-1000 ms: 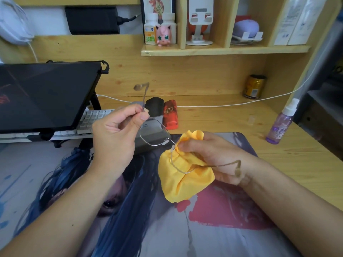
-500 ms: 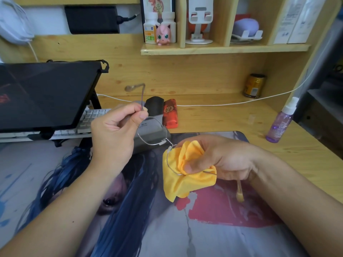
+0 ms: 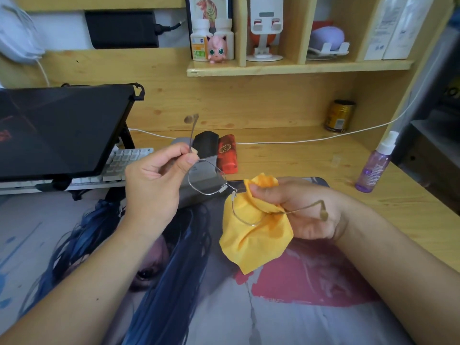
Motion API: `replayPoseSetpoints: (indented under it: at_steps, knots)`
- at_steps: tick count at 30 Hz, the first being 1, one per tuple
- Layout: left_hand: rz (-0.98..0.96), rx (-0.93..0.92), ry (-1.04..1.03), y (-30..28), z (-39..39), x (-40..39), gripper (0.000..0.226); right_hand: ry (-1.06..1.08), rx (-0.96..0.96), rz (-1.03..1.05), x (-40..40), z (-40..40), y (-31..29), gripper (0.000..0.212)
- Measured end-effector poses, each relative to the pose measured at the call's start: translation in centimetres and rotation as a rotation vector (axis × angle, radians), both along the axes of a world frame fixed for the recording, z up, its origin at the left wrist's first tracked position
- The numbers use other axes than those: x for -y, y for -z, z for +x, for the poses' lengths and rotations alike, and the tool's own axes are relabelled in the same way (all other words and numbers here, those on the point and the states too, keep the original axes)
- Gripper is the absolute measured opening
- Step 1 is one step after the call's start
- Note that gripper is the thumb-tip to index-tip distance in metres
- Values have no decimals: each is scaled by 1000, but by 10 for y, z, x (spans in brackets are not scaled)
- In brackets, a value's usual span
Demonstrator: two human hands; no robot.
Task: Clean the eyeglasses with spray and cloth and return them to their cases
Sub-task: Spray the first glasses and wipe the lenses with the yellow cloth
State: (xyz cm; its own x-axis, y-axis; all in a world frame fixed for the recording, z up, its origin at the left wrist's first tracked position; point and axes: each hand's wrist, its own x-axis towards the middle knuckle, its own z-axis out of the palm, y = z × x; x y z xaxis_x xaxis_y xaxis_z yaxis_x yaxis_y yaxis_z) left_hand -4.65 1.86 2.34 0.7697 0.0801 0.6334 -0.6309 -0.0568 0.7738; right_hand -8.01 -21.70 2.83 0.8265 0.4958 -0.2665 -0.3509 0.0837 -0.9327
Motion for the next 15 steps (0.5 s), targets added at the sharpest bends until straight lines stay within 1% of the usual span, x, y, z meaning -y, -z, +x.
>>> replayPoseSetpoints:
  at_steps: [2,5,6,7,8,9,10,11,12,13,15]
  knots:
    - [6,7,-5,-1,0,-1,11,69,-39,-6,0,0,-2,33]
    - [-2,2,22,-1,-1,0,9,409,47,-93,-6,5,-3,38]
    - [-2,-7,39,-1,-3,2,9,530,95,-145,-7,9,-3,45]
    - [3,-15,63,-1,-5,4,9,626,124,-190,-8,11,-4,57]
    - [12,-20,94,0,-7,6,8,699,150,-203,-8,14,-5,72]
    - [21,-21,129,0,-10,8,8,747,168,-187,-9,14,-7,80]
    - [29,-17,164,1,-12,11,10,763,167,-122,-10,15,-9,79]
    - [44,-8,197,1,-13,12,11,745,143,-23,-10,15,-10,73]
    - [67,6,225,1,-15,14,11,692,116,94,-10,14,-10,68]
    - [89,18,247,2,-16,15,10,614,82,195,-12,10,-11,65]
    - [104,18,278,3,-17,17,12,361,25,329,-17,0,-11,65]
